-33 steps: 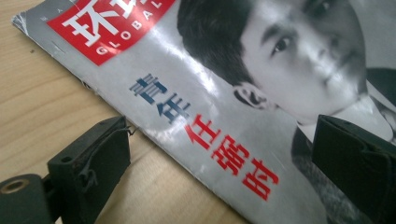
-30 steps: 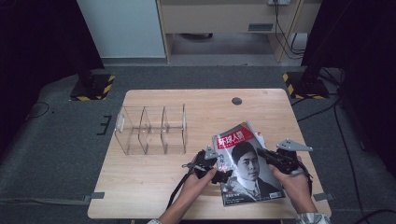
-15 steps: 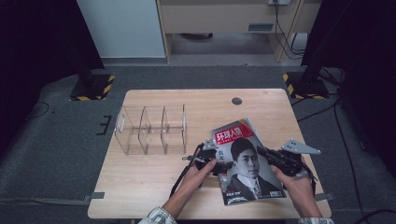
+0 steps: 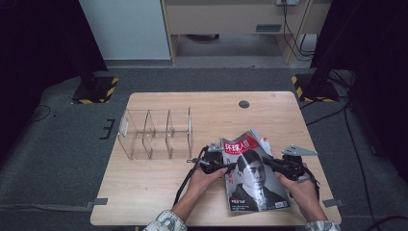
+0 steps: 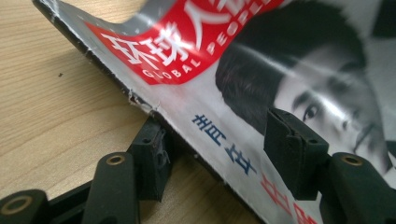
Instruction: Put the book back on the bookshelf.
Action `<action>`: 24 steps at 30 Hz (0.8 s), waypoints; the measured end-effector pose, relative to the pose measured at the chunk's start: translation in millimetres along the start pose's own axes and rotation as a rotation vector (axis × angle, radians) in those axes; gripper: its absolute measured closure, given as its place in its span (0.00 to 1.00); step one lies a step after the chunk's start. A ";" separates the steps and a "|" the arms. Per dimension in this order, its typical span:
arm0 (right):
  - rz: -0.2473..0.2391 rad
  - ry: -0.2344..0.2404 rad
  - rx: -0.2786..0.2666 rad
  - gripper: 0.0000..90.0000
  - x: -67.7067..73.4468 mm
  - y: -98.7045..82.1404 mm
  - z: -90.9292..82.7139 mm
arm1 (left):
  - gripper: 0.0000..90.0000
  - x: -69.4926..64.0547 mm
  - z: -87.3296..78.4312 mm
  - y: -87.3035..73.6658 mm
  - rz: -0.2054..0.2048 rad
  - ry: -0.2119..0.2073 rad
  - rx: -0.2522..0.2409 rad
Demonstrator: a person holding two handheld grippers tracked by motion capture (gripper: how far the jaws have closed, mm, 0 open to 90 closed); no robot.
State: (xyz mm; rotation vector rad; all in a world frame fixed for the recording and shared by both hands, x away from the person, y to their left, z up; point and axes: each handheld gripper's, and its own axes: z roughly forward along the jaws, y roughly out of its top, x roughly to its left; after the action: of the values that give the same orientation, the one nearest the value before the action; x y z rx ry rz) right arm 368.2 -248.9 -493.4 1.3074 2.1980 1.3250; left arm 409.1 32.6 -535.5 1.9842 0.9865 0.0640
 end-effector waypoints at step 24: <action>0.004 -0.118 0.110 0.49 -22.8 -20.6 16.8 | 0.72 -2.6 1.3 -0.5 0.000 0.066 -0.008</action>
State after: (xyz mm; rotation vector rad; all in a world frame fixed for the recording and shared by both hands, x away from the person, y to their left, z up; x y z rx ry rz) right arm 379.6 -261.2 -524.1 1.3919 2.2154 1.1117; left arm 407.6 30.1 -535.8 1.9855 1.0274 0.1343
